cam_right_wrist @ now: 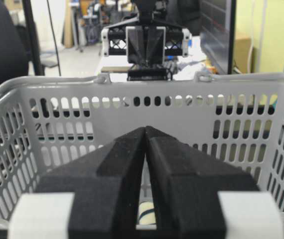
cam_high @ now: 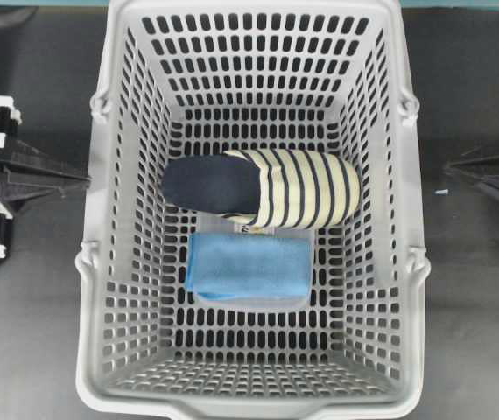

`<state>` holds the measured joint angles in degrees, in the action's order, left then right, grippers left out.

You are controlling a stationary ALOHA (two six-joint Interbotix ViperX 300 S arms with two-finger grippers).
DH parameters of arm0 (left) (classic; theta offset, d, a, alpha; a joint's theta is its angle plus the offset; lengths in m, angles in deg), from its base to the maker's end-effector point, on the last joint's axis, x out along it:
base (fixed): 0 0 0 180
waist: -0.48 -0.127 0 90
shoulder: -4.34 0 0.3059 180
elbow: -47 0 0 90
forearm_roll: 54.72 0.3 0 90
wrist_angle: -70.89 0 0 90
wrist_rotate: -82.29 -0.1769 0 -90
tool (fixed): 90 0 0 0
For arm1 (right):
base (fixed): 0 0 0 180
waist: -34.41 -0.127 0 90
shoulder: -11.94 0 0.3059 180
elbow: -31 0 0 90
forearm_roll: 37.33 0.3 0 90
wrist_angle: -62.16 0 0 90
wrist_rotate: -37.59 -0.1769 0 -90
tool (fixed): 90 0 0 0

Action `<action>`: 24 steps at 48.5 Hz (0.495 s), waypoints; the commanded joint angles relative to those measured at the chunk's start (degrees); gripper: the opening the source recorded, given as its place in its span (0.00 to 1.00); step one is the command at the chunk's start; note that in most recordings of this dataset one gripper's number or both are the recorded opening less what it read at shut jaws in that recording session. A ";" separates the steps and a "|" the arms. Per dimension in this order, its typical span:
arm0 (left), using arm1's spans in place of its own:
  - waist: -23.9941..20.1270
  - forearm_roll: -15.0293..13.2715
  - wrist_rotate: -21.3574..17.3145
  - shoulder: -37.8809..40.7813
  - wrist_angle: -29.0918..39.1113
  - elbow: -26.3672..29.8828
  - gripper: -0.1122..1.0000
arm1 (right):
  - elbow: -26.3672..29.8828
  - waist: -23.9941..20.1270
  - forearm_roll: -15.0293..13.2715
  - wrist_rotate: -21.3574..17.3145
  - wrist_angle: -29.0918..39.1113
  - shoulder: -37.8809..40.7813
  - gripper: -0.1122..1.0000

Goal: Pick up the blue cloth from the shopping basket with the left arm.
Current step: 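Move the left gripper over the basket toward the blue cloth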

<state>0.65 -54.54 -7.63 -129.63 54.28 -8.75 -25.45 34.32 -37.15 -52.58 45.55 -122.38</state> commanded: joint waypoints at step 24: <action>3.69 2.37 3.34 12.74 41.75 31.38 0.10 | 3.34 0.97 0.88 -1.58 10.20 0.18 0.11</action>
<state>3.11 -52.43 -3.93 -120.66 92.07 17.53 -23.52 34.94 -36.53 -54.25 55.75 -122.55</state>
